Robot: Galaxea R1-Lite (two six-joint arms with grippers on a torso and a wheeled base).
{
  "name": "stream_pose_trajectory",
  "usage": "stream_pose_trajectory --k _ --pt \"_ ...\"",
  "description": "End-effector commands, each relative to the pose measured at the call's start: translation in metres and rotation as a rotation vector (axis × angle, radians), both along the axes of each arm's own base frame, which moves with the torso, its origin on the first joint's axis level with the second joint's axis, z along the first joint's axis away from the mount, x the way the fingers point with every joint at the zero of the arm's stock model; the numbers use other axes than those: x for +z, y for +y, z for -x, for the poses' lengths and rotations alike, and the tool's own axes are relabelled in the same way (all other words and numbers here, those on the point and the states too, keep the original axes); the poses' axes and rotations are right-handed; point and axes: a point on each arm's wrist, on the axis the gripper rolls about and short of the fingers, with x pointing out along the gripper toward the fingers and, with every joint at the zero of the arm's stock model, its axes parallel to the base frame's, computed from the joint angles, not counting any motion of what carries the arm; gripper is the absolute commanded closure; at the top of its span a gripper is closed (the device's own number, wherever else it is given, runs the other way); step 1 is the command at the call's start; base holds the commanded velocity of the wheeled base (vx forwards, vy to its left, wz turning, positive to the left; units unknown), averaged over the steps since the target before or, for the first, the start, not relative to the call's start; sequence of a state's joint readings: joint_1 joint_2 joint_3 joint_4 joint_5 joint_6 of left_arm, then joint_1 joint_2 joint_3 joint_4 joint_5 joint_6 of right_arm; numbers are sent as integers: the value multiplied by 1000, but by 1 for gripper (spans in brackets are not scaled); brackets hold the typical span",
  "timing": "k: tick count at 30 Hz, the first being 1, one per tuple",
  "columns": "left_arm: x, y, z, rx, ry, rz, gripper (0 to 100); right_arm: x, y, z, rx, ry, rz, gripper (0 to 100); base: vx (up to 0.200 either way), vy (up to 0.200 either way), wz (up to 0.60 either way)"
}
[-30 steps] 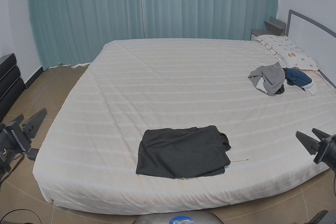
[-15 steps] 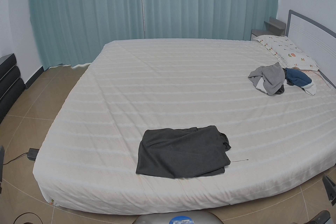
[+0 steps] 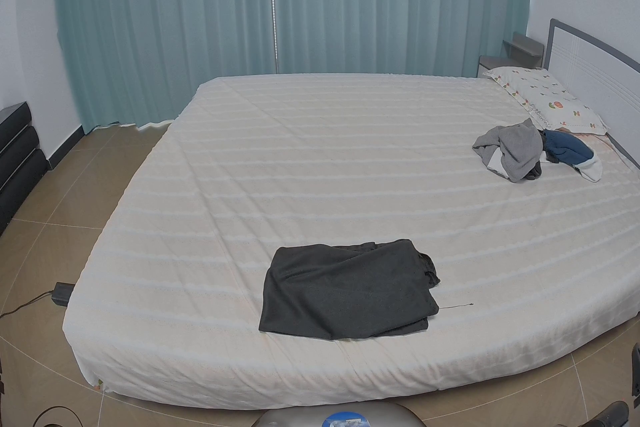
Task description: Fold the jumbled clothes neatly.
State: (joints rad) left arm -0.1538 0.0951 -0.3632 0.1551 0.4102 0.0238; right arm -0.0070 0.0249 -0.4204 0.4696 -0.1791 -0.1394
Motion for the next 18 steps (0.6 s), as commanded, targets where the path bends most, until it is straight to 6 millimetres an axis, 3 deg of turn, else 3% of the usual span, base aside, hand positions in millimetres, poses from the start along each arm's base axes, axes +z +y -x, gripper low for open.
stream_pose_trajectory --k 1,6,9,15,18 --pt "-10 -3 -4 61 41 -6 0 -14 0 -4 1 27 -17 0 0 0 0" --pt "-17 -7 -1 119 45 -13 0 -24 0 -11 -10 44 -42 0 0 0 0" --pt "-32 -8 0 114 49 -42 0 -26 0 -12 -13 45 -44 0 0 0 0" --pt "-56 -9 -12 93 90 -33 0 -33 -2 -14 -88 77 -34 0 0 0 0" --pt "-73 -11 -21 -11 98 -37 0 -37 -3 -16 -122 89 -29 0 0 0 0"
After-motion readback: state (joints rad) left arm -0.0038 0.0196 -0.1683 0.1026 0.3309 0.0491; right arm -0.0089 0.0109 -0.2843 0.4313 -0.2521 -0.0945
